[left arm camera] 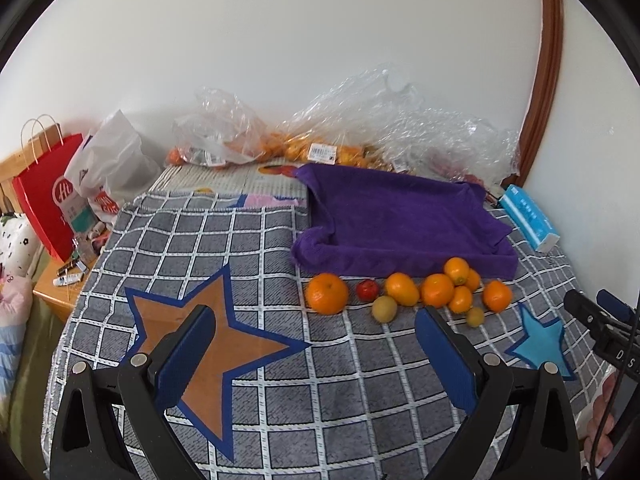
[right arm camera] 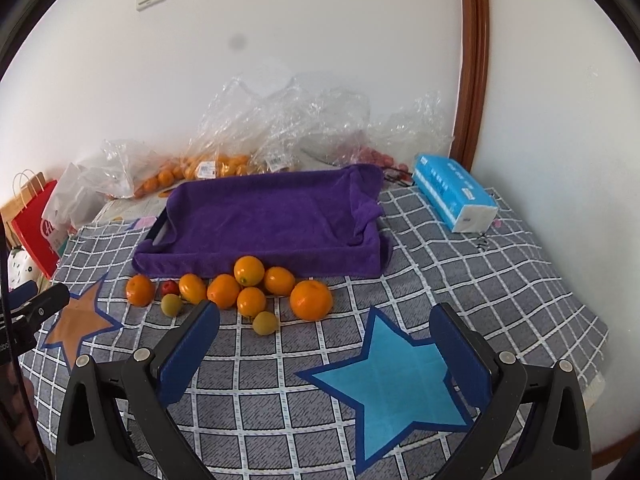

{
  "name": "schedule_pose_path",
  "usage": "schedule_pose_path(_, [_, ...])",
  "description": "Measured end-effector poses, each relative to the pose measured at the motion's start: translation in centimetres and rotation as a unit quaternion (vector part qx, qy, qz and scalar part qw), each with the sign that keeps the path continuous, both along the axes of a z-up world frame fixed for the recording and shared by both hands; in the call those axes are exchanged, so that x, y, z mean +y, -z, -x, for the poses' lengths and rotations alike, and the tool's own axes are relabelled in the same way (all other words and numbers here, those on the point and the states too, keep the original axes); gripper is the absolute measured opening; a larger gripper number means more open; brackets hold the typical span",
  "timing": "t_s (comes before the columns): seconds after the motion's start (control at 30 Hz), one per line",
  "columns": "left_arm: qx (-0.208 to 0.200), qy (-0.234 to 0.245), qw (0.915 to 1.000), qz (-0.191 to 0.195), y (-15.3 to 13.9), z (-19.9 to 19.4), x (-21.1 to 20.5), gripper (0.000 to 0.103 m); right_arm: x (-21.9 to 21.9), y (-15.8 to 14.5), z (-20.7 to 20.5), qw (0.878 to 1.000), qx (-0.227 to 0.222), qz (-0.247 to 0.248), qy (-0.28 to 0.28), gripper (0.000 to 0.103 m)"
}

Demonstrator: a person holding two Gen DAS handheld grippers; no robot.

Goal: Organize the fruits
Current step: 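Close the left tool on a large orange while the right tool grasps another orange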

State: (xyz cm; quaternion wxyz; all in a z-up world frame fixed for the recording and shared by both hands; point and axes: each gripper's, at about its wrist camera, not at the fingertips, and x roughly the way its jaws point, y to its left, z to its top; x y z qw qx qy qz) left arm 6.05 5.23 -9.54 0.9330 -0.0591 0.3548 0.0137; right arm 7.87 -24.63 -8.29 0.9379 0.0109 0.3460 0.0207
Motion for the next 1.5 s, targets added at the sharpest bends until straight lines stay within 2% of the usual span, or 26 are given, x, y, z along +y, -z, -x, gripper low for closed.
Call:
schedule_pose_path(0.1, [0.017, -0.006, 0.9998, 0.005, 1.5, -1.1, 0.9, 0.1, -0.5, 1.4, -1.1, 1.0, 0.011, -0.017, 0.004, 0.103])
schedule_pose_path(0.2, [0.033, -0.001, 0.9992, 0.022, 3.1, -2.0, 1.7, 0.094, -1.0, 3.0, -2.0, 0.999, 0.023, -0.025, 0.003, 0.102])
schedule_pose_path(0.4, [0.063, 0.005, 0.9974, 0.034, 5.3, -3.9, 2.6, 0.092, -1.2, 5.6, -4.1, 0.998, 0.057, -0.027, -0.001, 0.094])
schedule_pose_path(0.57, [0.07, 0.012, 0.9969, 0.036, 6.1, -4.9, 2.8, 0.092, 0.3, 7.0, -5.9, 0.998, 0.06, -0.01, -0.021, 0.087])
schedule_pose_path(0.63, [0.073, 0.016, 0.9965, 0.037, 6.2, -5.3, 2.8, 0.092, 0.9, 7.6, -6.6, 0.998, 0.062, -0.004, -0.028, 0.078])
schedule_pose_path(0.8, [0.056, 0.033, 0.9972, 0.035, 5.9, -6.1, 2.0, 0.092, 0.7, 9.0, -8.4, 0.997, 0.076, -0.016, -0.025, 0.064])
schedule_pose_path(0.9, [0.058, 0.036, 0.9975, 0.019, 6.4, -7.0, 0.9, 0.092, 0.3, 9.5, -9.1, 0.995, 0.081, -0.041, -0.034, 0.061])
schedule_pose_path(0.97, [0.066, 0.039, 0.997, 0.013, 6.9, -7.8, 0.2, 0.091, 0.4, 9.9, -9.5, 0.995, 0.087, -0.041, -0.039, 0.059])
schedule_pose_path(1.07, [0.075, 0.036, 0.9965, 0.007, 7.6, -8.7, -0.4, 0.082, 1.1, 10.2, -9.9, 0.995, 0.093, -0.018, -0.041, 0.059])
schedule_pose_path(1.17, [0.079, 0.037, 0.9962, 0.003, 8.3, -9.4, -0.6, 0.072, 0.7, 10.1, -10.1, 0.995, 0.088, -0.032, -0.032, 0.058])
schedule_pose_path(1.3, [0.07, 0.04, 0.9967, 0.009, 8.5, -9.3, -0.6, 0.069, 0.3, 10.3, -10.2, 0.995, 0.088, -0.047, -0.03, 0.058])
schedule_pose_path(1.43, [0.07, 0.041, 0.9965, 0.018, 8.6, -9.4, -0.4, 0.069, 0.5, 10.2, -10.0, 0.995, 0.09, -0.041, -0.033, 0.057])
schedule_pose_path(1.5, [0.069, 0.043, 0.9965, 0.021, 8.6, -9.4, -0.5, 0.065, 0.5, 10.1, -9.9, 0.995, 0.086, -0.043, -0.033, 0.054])
